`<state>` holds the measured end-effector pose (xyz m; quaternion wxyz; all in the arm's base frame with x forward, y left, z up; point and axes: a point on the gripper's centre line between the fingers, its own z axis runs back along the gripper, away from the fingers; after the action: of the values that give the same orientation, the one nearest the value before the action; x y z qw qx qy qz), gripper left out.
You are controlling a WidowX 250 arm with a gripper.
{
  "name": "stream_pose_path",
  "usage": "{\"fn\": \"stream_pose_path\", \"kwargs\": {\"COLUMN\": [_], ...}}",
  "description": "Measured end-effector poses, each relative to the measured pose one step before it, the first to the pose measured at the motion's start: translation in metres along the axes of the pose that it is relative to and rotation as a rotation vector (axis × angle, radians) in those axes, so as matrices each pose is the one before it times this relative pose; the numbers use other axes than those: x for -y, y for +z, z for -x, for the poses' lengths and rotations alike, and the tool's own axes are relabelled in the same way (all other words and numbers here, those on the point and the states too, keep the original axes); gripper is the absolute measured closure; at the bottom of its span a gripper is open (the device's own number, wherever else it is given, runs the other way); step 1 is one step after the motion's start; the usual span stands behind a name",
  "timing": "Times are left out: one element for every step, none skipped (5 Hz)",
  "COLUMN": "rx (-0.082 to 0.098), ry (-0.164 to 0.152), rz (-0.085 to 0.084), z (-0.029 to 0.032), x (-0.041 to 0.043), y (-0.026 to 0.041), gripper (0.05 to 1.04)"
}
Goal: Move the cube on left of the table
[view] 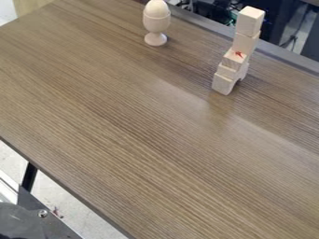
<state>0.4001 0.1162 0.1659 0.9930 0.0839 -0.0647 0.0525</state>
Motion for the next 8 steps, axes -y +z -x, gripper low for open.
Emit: {"fn": "stream_pose_path", "kwargs": {"rx": [-0.0522,0.1002,0.0787,0.0658,0.0319,-0.0660,-0.0404,-0.0044], "ry": [-0.0067,-0.1759,-0.2398,-0.0990,-0.0519,0.0491,0.1599,0.1364], "rz": [0.0116,0.0924,-0.0046,-0.0261,0.0007,0.0079,0.0107,-0.0159], "z": [0.00318,-0.02952,-0.03367,-0.02542,-0.01319,0.00158,0.01277,0.01238], "x": [0.00401,0.01917,0.04156,0.02800,0.01861,0.02313,0.00974,-0.00022], "y": [-0.01979,0.02363,0.02861,0.02188,0.00426,-0.01628,-0.00440,0.00504], "gripper": [0.083,0.083,0.083,0.083,0.084,0.083,0.083,0.083]}}
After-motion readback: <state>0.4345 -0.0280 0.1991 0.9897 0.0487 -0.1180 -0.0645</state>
